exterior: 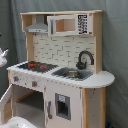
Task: Play with the kitchen
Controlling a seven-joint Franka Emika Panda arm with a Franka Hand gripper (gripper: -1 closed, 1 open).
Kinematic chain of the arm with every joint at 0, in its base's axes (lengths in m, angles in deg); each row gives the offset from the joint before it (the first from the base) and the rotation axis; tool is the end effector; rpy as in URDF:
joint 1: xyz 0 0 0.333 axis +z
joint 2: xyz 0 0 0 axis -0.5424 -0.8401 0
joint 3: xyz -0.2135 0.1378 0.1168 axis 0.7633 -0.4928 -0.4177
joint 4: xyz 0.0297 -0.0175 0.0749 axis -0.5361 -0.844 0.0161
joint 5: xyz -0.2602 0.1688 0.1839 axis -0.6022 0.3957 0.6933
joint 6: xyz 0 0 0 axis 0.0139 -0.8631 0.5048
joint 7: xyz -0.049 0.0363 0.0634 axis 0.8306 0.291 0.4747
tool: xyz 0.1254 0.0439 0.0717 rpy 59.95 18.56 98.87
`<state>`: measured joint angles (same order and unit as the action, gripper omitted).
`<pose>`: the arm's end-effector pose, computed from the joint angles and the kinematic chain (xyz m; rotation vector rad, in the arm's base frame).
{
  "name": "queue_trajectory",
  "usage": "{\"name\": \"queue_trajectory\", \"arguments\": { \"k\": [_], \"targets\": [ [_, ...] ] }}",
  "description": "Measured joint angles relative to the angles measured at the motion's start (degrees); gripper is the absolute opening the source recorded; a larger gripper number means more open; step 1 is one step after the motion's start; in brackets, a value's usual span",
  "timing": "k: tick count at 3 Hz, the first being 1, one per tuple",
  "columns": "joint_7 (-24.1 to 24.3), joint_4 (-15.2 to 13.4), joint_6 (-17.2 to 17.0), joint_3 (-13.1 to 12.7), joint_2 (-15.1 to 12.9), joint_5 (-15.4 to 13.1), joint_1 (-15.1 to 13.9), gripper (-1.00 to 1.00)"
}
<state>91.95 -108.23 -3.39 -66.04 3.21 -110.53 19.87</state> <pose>0.1476 0.3127 0.6301 0.9760 -0.0163 0.7795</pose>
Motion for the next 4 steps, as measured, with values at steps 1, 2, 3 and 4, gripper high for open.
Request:
{"name": "queue_trajectory", "arguments": {
  "k": [1,2,3,4],
  "targets": [
    [4.8,-2.5,0.0,2.2,1.3,0.3,0.0,1.0],
    [10.2,-4.9,0.0,4.1,1.4,0.5,-0.1,1.0],
    [15.8,-7.1,0.0,6.2,1.3,1.0,-0.2,1.0],
    [21.1,-8.5,0.3,8.6,1.1,2.3,-0.5,1.0]
  ]
}}
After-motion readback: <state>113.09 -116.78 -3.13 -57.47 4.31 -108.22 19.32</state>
